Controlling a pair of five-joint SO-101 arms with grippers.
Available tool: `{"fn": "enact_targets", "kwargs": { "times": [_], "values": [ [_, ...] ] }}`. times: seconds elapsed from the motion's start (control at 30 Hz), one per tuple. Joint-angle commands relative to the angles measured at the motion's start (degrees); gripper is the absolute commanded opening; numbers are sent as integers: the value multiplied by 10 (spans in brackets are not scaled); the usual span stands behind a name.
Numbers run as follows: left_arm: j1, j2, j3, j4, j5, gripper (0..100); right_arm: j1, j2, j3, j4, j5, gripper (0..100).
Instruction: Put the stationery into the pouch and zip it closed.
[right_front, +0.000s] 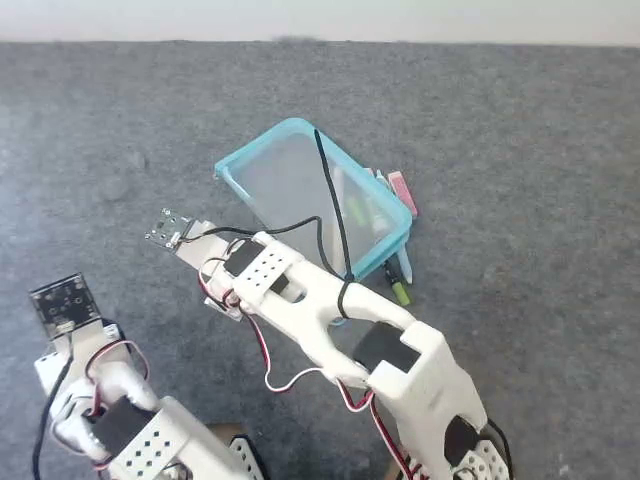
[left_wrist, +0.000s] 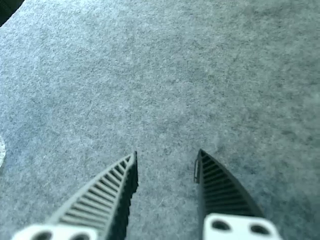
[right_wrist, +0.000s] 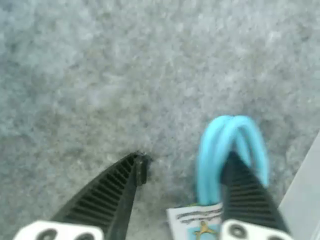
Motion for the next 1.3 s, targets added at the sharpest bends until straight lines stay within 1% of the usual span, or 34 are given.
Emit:
{"fn": "enact_targets", "kwargs": {
  "times": [0.0, 0.1, 0.2, 0.4, 0.6, 0.8, 0.93, 1.07, 1.27],
  "values": [
    [3, -10, -5, 6, -7, 178, 2, 2, -51, 0, 8, 81],
    [3, -10, -5, 5, -7, 178, 17, -3, -76, 5, 8, 4],
    [3, -10, -5, 5, -7, 178, 36, -27, -98, 26, 7, 6],
    [3, -10, -5, 6, -7, 178, 63, -136, -113, 118, 8, 6],
    [4, -10, -5, 4, -7, 178, 87, -302, -111, 269, 13, 6],
    [4, -10, -5, 4, -7, 178, 115, -450, -98, 458, 78, 6],
    [4, -10, -5, 4, -7, 178, 143, -549, -28, 497, 124, 6],
    [4, -10, -5, 4, -7, 178, 200, -668, 120, 494, 152, 6],
    [4, -10, -5, 8, -7, 178, 336, -865, 441, 381, 208, 6]
  ]
}}
